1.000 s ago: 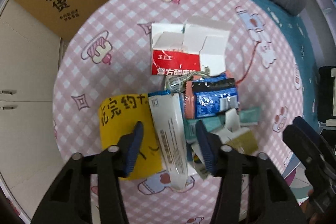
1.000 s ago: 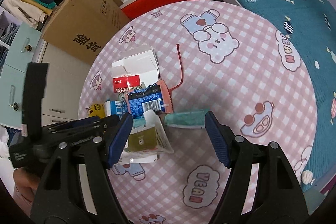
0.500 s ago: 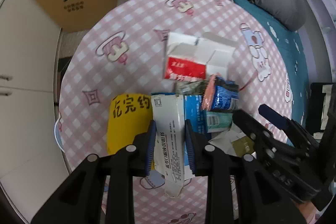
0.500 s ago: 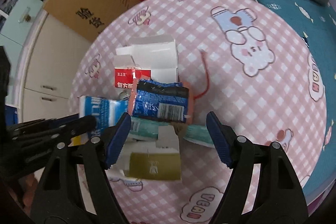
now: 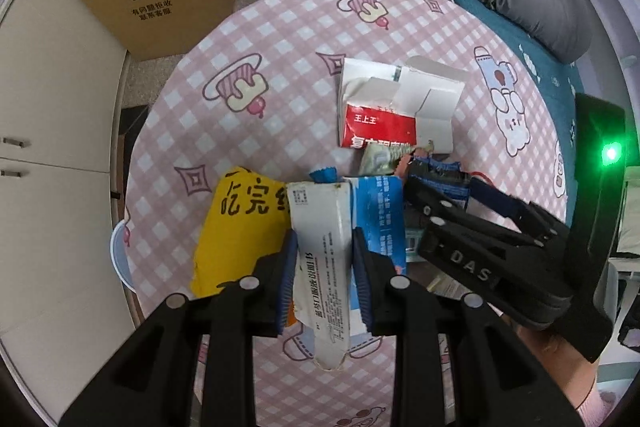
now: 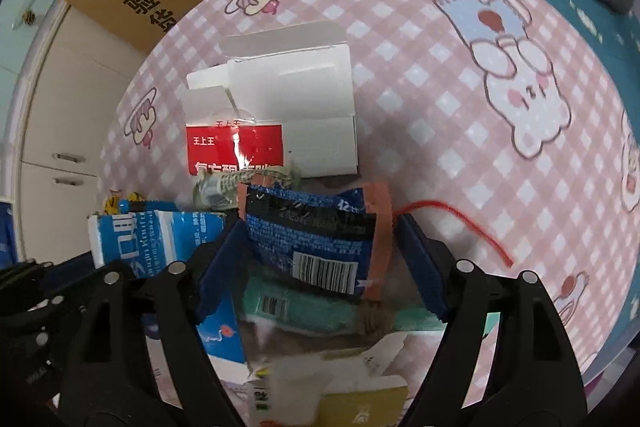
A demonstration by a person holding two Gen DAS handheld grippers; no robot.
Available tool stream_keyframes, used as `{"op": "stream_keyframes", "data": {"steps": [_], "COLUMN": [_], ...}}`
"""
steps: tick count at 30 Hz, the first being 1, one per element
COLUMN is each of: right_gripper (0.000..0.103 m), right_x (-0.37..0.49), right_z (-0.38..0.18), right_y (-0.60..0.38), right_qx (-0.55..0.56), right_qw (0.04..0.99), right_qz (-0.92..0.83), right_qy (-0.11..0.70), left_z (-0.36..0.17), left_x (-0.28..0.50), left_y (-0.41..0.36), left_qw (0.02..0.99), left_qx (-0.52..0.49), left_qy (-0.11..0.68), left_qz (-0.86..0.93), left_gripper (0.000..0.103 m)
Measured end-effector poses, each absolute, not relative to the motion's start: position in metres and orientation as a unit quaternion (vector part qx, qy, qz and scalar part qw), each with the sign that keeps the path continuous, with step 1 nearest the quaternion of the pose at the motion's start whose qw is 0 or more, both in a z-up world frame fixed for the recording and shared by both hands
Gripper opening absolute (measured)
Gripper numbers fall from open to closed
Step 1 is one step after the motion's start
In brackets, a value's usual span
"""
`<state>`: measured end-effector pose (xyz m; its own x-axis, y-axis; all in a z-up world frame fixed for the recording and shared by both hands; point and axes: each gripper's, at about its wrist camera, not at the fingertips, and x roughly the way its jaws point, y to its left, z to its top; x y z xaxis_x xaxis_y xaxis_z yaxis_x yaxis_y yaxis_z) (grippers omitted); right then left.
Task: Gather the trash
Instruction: 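Grasp the white-blue tube box with the left tool while the right tool grasps the blue snack bag, then carry both items to the bin while the right tool opens, dropping the snack bag in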
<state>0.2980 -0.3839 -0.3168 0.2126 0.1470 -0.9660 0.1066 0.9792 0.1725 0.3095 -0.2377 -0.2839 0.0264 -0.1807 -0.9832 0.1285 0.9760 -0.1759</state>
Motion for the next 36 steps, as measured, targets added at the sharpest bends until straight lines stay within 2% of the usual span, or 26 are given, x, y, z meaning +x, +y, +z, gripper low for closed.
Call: {"op": "stream_keyframes", "data": {"steps": [1,5,12,23,30,36], "right_gripper": [0.06,0.054,0.053,0.053,0.054,0.053], "right_x": [0.298,0.294,0.267,0.227,0.199,0.177], "right_z": [-0.316,-0.316,-0.288,-0.194,-0.167,-0.172], "right_y": [-0.383,-0.383,-0.404,-0.38,-0.285,-0.174], "right_qx": [0.095,0.1,0.124,0.133,0.128,0.137], "right_qw": [0.772,0.769,0.79,0.844,0.857,0.841], "right_qz": [0.017,0.025,0.013,-0.002,0.034,0.104], "right_qy": [0.628,0.631,0.6,0.519,0.498,0.513], "left_z": [-0.284,-0.282,-0.27,-0.215,-0.185,-0.181], "left_x": [0.309,0.308,0.3,0.276,0.242,0.201], "left_y": [-0.237,-0.234,-0.231,-0.203,-0.124,-0.007], "left_qw": [0.716,0.714,0.72,0.748,0.768,0.779], "left_qx": [-0.02,-0.027,-0.038,-0.063,-0.08,-0.11], "left_qy": [0.69,0.69,0.681,0.637,0.609,0.604], "left_qz": [-0.108,-0.112,-0.128,-0.176,-0.179,-0.132], "left_gripper": [0.026,0.026,0.026,0.026,0.026,0.026]}}
